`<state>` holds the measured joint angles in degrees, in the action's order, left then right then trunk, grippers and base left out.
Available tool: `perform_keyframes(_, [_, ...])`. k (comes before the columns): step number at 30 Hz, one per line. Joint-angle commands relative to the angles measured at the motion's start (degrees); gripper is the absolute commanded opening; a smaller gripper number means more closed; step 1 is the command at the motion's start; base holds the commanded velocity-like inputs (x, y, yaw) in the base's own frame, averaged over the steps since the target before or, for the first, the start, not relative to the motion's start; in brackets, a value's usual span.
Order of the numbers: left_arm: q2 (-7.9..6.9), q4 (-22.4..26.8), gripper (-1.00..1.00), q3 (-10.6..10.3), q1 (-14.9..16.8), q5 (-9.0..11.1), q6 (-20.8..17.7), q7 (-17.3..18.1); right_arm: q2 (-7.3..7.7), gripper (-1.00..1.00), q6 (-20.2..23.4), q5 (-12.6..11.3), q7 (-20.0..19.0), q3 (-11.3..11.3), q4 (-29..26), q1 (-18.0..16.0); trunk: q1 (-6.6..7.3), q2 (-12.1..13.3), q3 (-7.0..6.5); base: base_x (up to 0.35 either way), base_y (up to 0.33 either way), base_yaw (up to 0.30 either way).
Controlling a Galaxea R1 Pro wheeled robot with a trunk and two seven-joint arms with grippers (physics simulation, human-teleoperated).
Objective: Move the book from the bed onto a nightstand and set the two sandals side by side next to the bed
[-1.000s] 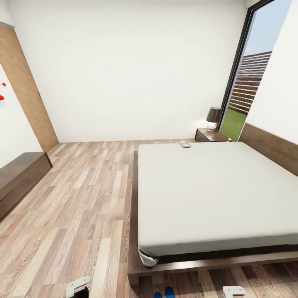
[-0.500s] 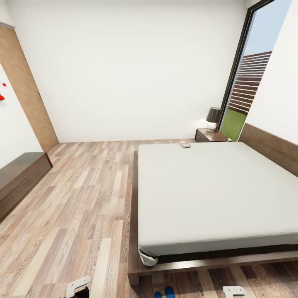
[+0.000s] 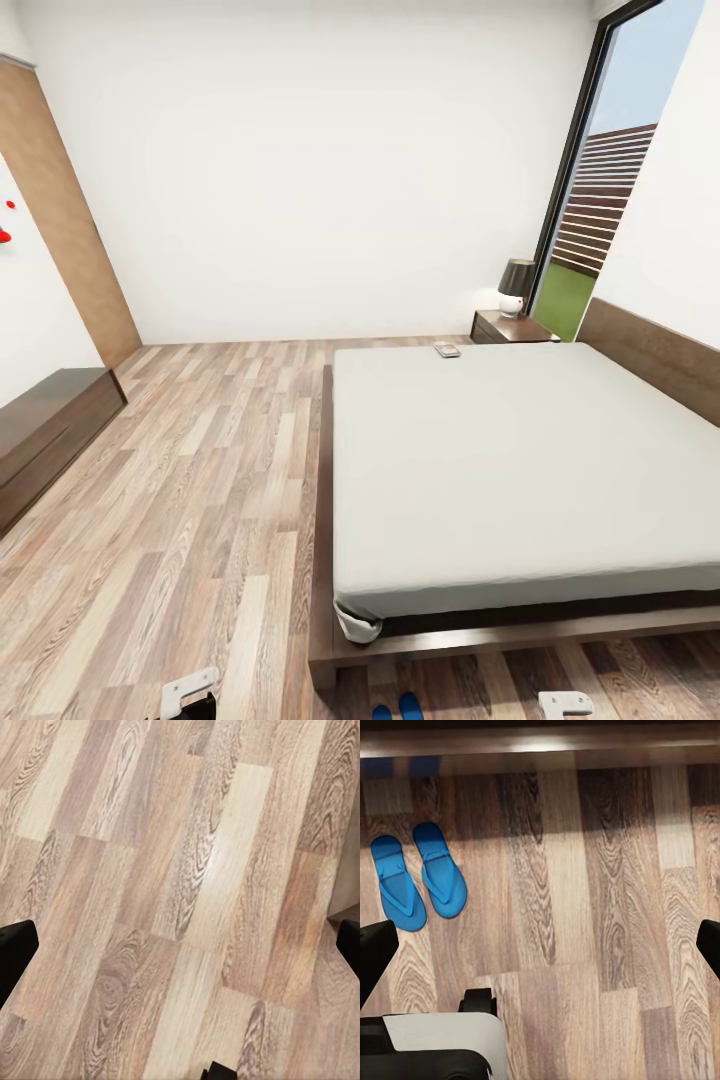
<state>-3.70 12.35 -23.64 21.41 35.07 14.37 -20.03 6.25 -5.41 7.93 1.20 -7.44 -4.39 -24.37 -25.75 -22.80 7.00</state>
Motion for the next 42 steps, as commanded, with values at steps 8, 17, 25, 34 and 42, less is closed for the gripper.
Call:
perform_keyframes(8, [-0.02, 0.0, 1.0, -0.5, 0.0, 0.4, 0.1, -0.3, -0.01, 1.0, -0.2, 0.6, 0.1, -0.5, 0.1, -0.1, -0.03, -0.1, 0.12, 0.0, 0.0, 0.0])
perform_keyframes(17, [-0.02, 0.0, 1.0, -0.5, 0.0, 0.4, 0.2, -0.3, -0.01, 1.0, -0.2, 0.6, 0.1, -0.5, 0.1, -0.1, -0.03, -0.1, 0.12, 0.0, 0.0, 0.0])
perform_keyframes(25, [-0.06, 0.0, 1.0, -0.5, 0.0, 0.4, 0.3, -0.3, -0.01, 1.0, -0.2, 0.6, 0.1, -0.5, 0.1, -0.1, -0.03, -0.1, 0.12, -0.019, 0.003, 0.0])
perform_keyframes(34, [-0.08, 0.0, 1.0, -1.0, -0.1, 0.4, 0.3, -0.3, -0.07, 1.0, -0.2, 0.7, 0.1, -0.4, 0.1, -0.1, -0.03, -0.1, 0.12, -0.177, 0.065, 0.017])
perform_keyframes(42, [-0.08, 0.1, 1.0, -1.4, -0.1, 0.4, 0.4, -0.3, -0.23, 1.0, -0.2, 0.8, 0.1, -0.4, 0.1, -0.1, -0.03, -0.1, 0.12, -0.052, 0.02, 0.184])
